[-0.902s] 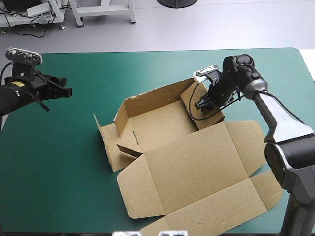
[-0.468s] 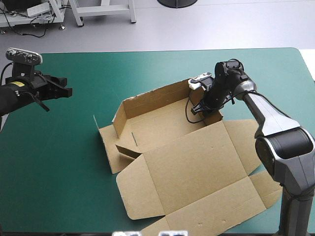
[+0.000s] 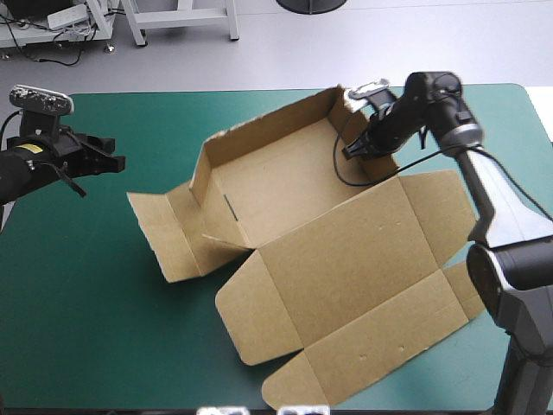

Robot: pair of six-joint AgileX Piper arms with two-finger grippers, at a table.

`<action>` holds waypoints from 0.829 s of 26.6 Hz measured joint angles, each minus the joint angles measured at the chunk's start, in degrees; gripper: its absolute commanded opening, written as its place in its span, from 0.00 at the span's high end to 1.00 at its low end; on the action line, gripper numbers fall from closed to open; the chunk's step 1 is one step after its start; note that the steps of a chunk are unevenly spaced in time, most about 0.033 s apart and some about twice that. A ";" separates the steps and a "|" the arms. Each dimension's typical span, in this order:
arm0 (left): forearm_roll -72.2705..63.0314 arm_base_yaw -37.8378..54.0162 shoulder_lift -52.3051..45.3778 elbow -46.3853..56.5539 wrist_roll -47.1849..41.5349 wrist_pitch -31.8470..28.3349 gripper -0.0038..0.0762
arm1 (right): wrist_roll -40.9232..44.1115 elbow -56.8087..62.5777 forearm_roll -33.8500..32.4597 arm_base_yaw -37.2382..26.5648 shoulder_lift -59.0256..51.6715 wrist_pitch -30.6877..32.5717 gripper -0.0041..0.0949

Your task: Fold the box

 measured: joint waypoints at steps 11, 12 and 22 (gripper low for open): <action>9.00 0.00 0.00 0.00 -9.05 -2.22 0.50 | -5.01 -0.83 16.68 -16.60 -15.15 0.39 0.98; 6.01 0.00 0.18 0.00 -8.45 -2.01 0.50 | -5.37 -0.83 17.62 -16.97 -16.27 0.40 0.98; -28.06 0.00 10.83 0.00 11.65 14.78 0.50 | -7.44 -0.83 22.25 -17.10 -16.67 0.45 0.98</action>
